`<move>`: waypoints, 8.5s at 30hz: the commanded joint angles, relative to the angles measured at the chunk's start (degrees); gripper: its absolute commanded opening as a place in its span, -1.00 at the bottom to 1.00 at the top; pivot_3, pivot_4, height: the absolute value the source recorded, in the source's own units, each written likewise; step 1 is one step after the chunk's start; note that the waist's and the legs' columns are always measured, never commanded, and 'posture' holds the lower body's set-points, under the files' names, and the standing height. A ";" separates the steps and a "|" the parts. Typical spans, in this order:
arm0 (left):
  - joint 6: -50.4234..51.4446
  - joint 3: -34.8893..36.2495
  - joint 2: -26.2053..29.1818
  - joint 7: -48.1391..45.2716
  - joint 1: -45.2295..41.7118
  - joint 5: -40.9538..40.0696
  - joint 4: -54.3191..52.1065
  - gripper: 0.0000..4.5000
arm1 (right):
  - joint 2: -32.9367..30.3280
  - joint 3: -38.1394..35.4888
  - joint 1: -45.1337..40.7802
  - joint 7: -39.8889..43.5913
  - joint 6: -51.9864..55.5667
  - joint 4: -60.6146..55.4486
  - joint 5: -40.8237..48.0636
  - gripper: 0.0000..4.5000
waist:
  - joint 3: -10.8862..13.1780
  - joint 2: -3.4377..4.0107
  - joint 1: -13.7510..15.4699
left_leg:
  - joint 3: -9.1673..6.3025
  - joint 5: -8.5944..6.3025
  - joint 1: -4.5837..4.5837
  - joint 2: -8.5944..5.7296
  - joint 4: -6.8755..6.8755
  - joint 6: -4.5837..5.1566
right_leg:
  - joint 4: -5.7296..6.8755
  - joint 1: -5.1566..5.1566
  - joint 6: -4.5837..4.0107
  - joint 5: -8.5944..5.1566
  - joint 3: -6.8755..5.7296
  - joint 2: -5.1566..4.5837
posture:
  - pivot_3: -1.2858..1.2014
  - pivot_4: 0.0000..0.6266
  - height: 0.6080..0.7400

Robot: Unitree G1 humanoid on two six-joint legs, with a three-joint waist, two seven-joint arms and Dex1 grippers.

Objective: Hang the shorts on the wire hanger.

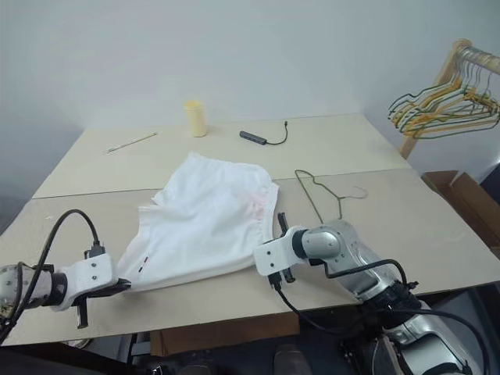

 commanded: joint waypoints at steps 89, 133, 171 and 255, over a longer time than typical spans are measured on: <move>20.42 4.40 -21.20 5.14 -23.55 -39.97 -3.84 1.00 | 17.80 -24.24 -10.02 -32.82 50.65 23.50 23.79 -0.98 | -0.14 -0.07 -6.89 | -0.02 -0.08 -0.05 0.13 0.00 -0.08 | -0.28 0.20 -0.43 0.33 -0.03 0.22 | -0.13 -1.00 1.00; 32.19 15.26 -49.09 53.96 -50.60 -75.66 13.75 -1.00 | 20.16 -14.09 7.34 -34.57 8.92 -9.25 17.33 -1.00 | -0.15 -0.08 -7.06 | -0.18 -0.07 -0.34 -0.37 0.18 -0.11 | -0.34 0.01 -0.16 0.43 0.05 0.00 | -0.17 -1.00 1.00; 29.07 9.18 -32.20 -0.36 -49.93 -62.85 12.88 -1.00 | 2.29 -26.60 -7.28 -4.34 63.40 -1.10 77.20 0.99 | -0.11 -0.07 -7.03 | -0.07 -0.10 -0.37 -0.04 0.23 -0.04 | -0.53 0.14 0.34 0.18 0.03 0.08 | -0.15 -1.00 1.00; 8.91 -10.41 -13.77 -2.50 -23.75 -16.55 -0.48 0.99 | -15.52 7.22 -19.07 31.78 63.94 45.07 53.15 -1.00 | 0.02 0.10 -6.90 | 0.35 -0.21 -0.40 0.00 0.36 0.11 | -0.50 -0.02 0.48 0.12 0.37 0.03 | -0.12 -1.00 1.00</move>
